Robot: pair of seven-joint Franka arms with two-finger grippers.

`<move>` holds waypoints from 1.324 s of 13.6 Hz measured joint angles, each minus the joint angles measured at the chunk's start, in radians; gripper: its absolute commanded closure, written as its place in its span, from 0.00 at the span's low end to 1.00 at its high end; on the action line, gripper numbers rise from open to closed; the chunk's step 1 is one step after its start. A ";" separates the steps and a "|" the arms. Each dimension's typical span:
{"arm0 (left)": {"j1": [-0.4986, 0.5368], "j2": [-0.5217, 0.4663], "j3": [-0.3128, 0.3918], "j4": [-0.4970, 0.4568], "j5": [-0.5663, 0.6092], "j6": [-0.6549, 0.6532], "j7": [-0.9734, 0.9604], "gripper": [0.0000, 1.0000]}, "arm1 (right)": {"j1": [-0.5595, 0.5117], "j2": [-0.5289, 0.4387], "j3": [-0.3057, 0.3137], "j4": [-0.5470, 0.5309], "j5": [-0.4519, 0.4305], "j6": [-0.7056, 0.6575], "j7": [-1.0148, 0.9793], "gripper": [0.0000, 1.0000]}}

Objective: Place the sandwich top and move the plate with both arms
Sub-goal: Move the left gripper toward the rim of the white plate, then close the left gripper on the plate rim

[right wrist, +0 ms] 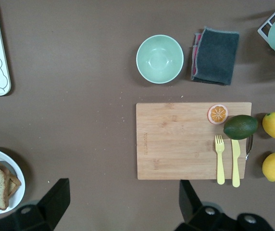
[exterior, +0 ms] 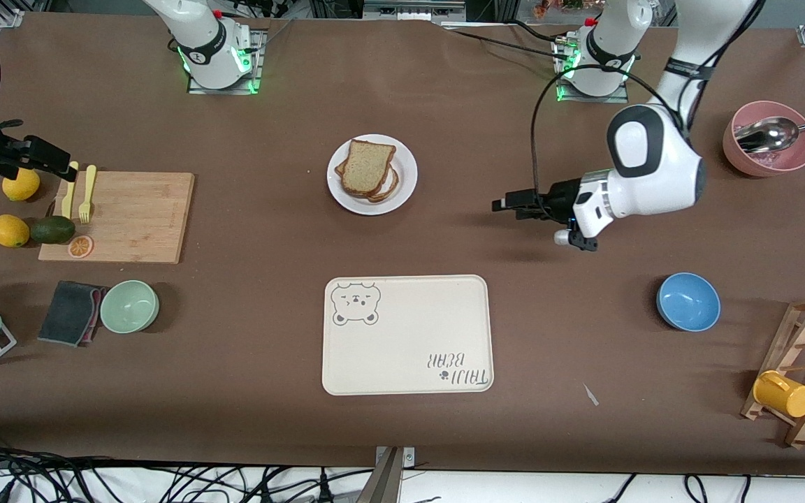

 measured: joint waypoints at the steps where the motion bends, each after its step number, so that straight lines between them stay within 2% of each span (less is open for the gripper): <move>1: 0.000 0.007 -0.037 -0.024 -0.066 0.053 0.039 0.00 | 0.000 0.001 0.000 0.000 0.000 -0.006 0.000 0.00; 6: -0.004 0.084 -0.219 -0.094 -0.383 0.287 0.244 0.00 | -0.002 0.004 -0.001 0.000 0.003 -0.024 0.000 0.00; 8: -0.027 0.114 -0.266 -0.097 -0.513 0.357 0.329 0.00 | -0.002 0.005 -0.001 0.000 0.004 -0.031 0.000 0.00; 11: -0.130 0.154 -0.274 -0.098 -0.736 0.453 0.493 0.00 | -0.003 0.005 -0.001 0.000 0.004 -0.035 0.000 0.00; 14: -0.190 0.196 -0.275 -0.096 -0.900 0.492 0.652 0.01 | -0.004 0.005 -0.001 0.000 0.004 -0.035 0.000 0.00; 17: -0.220 0.230 -0.275 -0.072 -0.950 0.519 0.700 0.02 | -0.004 0.005 -0.004 0.000 0.004 -0.035 0.000 0.00; 18: -0.226 0.244 -0.274 -0.057 -0.953 0.537 0.703 0.06 | -0.004 0.005 -0.005 0.000 0.004 -0.035 0.000 0.00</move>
